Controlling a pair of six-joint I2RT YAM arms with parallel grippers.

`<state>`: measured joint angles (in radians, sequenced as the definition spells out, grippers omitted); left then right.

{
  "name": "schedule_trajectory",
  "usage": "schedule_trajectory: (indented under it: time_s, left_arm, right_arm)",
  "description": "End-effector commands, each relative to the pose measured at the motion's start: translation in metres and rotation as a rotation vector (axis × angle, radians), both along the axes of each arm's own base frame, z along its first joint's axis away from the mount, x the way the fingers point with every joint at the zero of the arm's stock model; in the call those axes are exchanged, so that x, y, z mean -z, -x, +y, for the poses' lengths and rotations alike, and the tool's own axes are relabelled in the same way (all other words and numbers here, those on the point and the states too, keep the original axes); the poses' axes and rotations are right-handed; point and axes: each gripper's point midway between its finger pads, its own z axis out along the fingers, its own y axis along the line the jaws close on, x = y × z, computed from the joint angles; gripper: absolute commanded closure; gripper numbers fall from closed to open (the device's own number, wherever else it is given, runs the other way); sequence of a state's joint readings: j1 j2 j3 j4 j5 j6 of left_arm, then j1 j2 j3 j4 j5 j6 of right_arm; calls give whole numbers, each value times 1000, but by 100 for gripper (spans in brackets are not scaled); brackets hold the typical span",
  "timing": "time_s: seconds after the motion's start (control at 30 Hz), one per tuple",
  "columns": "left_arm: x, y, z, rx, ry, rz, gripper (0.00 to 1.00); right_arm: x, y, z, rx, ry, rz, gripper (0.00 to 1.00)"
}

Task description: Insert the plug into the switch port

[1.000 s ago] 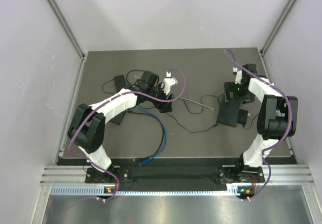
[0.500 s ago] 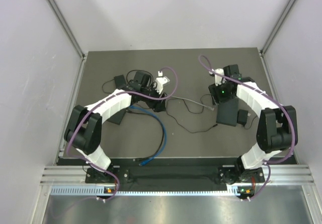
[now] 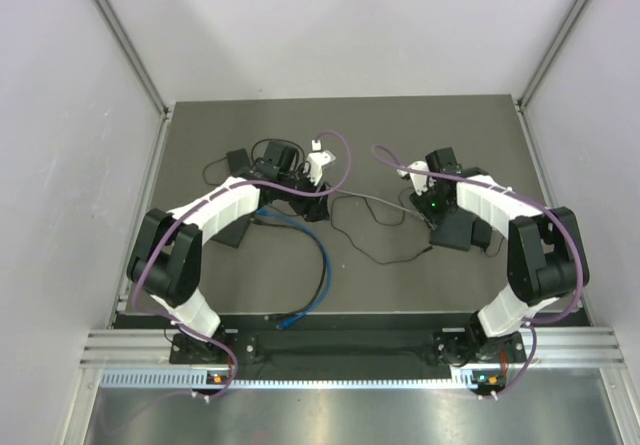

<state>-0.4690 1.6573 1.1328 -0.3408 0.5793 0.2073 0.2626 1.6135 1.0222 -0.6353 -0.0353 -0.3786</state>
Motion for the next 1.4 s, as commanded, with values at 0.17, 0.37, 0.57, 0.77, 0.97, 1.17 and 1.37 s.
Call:
schedule_trajectory:
  time_s: [0.17,0.37,0.57,0.77,0.97,1.17,1.37]
  left_arm:
    - [-13,-4,-7,40,50,-47,40]
    - [-14,-5,-12,62,62,-36,40]
    - [-18,10,-16,150,111,-67,40]
    - [-15,30,-38,300,91,-149,42]
    - [8,51,-114,454,-34,-210,46]
    - [43,55,-196,513,-145,-206,48]
    - [65,40,-245,489,-174,-202,51]
  right_arm:
    - [7,25,-32,-81,196,-12,69]
    - [1,35,-38,-107,221,-9,71]
    - [-19,32,-36,-59,150,-40,71]
    - [-72,15,-6,56,-251,-106,54]
    - [-112,2,-34,244,-517,-158,38]
    - [-112,3,-80,356,-478,-169,25]
    - [-95,4,-110,420,-444,-142,25]
